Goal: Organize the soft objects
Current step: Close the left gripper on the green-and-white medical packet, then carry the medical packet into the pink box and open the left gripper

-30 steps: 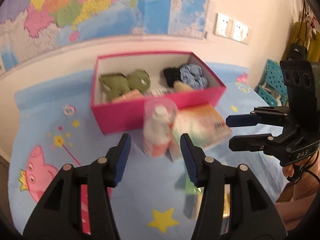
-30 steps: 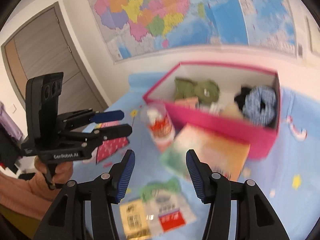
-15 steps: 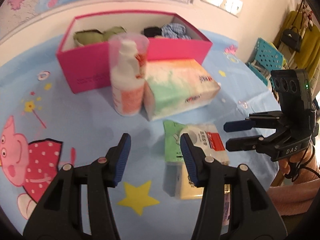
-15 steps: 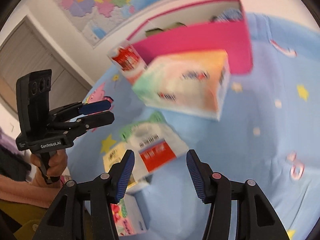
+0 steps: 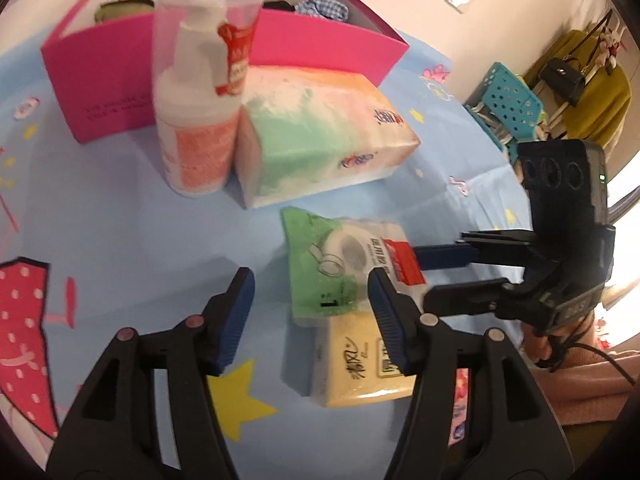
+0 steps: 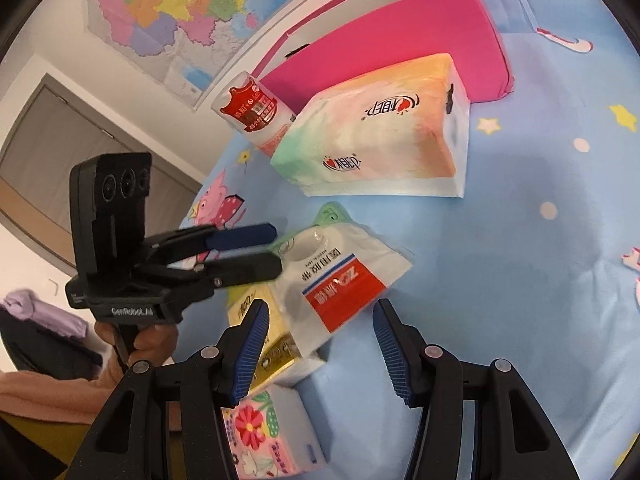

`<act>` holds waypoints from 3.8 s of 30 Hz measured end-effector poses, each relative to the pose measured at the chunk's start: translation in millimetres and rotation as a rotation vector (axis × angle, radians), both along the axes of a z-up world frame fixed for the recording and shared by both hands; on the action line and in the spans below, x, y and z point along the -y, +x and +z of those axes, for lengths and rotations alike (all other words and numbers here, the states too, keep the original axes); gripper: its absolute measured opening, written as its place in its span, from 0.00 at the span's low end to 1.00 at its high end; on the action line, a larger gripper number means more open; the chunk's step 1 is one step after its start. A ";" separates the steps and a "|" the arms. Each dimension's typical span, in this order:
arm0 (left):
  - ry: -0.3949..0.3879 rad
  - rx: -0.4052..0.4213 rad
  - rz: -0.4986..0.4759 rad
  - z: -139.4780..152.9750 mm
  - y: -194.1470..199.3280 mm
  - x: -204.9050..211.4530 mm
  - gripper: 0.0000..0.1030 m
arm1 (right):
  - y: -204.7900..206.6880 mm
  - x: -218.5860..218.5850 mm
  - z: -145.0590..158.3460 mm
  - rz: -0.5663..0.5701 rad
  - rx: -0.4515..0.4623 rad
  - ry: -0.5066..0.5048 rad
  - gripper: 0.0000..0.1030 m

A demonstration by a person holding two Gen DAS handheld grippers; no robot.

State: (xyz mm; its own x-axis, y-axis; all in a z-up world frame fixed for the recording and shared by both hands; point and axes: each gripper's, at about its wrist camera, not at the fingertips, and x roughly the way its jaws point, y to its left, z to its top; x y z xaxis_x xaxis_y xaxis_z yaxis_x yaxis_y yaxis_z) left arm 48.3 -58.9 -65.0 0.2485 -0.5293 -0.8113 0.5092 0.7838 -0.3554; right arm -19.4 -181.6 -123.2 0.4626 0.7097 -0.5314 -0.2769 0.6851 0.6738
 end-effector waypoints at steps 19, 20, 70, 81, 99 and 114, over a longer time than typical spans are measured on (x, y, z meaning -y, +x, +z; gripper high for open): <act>0.007 -0.024 -0.009 2.1 -0.4 -0.9 0.48 | 8.1 2.2 -5.2 -0.066 0.024 0.006 0.19; 0.009 -0.025 -0.004 1.6 0.2 -1.7 0.48 | 8.9 1.8 -7.1 -0.067 0.014 0.004 0.19; -0.049 -0.025 -0.001 11.4 -9.4 -38.9 0.30 | 16.0 -25.3 6.2 -0.025 0.083 0.021 0.13; -0.085 0.237 0.005 108.4 -18.1 -45.5 0.30 | 4.9 -19.3 108.1 -0.007 0.356 -0.033 0.13; 0.045 0.269 0.179 129.5 105.5 -56.9 0.34 | 139.3 -22.1 151.5 0.002 0.364 0.005 0.13; 0.107 0.217 0.332 94.1 128.8 -73.2 0.34 | 192.7 -30.0 100.4 -0.058 0.174 -0.071 0.39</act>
State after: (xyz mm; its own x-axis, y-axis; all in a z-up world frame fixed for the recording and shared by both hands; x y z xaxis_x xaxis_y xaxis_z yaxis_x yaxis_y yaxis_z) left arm 177.1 14.3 29.1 0.5633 -0.3063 -0.7674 0.2761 0.9451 -0.1746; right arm 173.3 -151.6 -22.8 0.5911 0.6422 -0.4879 -0.3433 0.7477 0.5684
